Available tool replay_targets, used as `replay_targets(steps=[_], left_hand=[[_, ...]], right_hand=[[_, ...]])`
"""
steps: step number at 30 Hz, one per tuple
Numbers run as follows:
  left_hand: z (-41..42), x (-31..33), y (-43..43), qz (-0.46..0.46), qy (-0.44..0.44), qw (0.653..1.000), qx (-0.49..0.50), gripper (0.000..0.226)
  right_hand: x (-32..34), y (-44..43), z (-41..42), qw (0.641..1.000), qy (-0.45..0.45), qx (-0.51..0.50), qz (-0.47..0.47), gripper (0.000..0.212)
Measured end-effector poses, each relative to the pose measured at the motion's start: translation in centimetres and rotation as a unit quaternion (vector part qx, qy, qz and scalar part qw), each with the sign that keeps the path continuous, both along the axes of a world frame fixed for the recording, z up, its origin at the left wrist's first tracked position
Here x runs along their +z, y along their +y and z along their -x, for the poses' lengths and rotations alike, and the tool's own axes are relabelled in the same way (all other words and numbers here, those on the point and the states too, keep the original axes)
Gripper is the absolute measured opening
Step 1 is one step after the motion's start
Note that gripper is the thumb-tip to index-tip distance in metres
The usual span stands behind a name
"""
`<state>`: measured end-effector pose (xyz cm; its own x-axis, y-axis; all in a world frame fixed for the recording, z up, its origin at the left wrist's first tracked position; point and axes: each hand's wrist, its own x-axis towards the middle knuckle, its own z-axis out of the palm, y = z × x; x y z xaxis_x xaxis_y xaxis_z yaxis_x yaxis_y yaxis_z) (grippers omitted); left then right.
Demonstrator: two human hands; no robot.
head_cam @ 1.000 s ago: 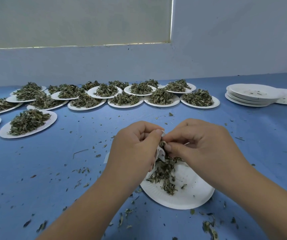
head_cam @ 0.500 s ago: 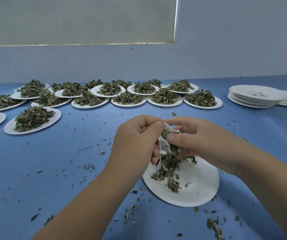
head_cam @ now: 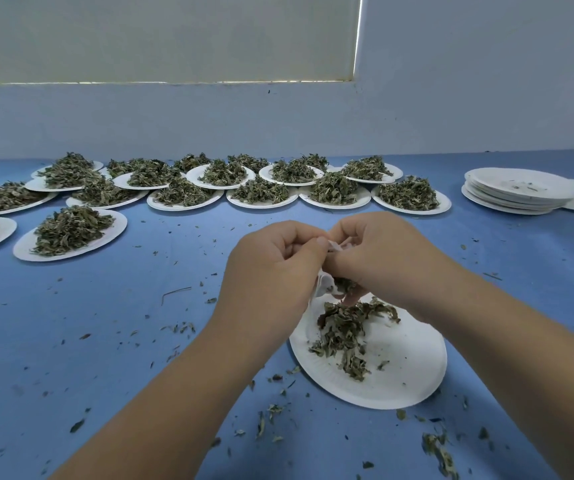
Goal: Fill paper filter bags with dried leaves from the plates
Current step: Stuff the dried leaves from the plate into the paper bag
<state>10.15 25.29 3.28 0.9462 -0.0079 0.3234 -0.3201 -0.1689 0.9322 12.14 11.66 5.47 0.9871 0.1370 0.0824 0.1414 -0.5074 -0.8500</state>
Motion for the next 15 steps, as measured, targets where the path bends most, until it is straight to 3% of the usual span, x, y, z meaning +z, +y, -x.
replay_targets(steps=[8, 12, 15], left_hand=[[-0.6, 0.0, 0.6, 0.028, 0.014, 0.998, 0.047, 0.017], [-0.7, -0.2, 0.6, 0.039, 0.020, 0.998, 0.047, 0.015], [-0.6, -0.2, 0.5, 0.036, 0.017, 0.998, 0.041, 0.013]], right_hand=[[0.0, -2.3, 1.5, 0.981, 0.079, 0.068, -0.163, 0.029], [-0.6, -2.4, 3.0, 0.999, -0.017, 0.020, -0.033, 0.043], [-1.1, -2.1, 3.4, 0.997, -0.073, -0.012, -0.033, 0.031]])
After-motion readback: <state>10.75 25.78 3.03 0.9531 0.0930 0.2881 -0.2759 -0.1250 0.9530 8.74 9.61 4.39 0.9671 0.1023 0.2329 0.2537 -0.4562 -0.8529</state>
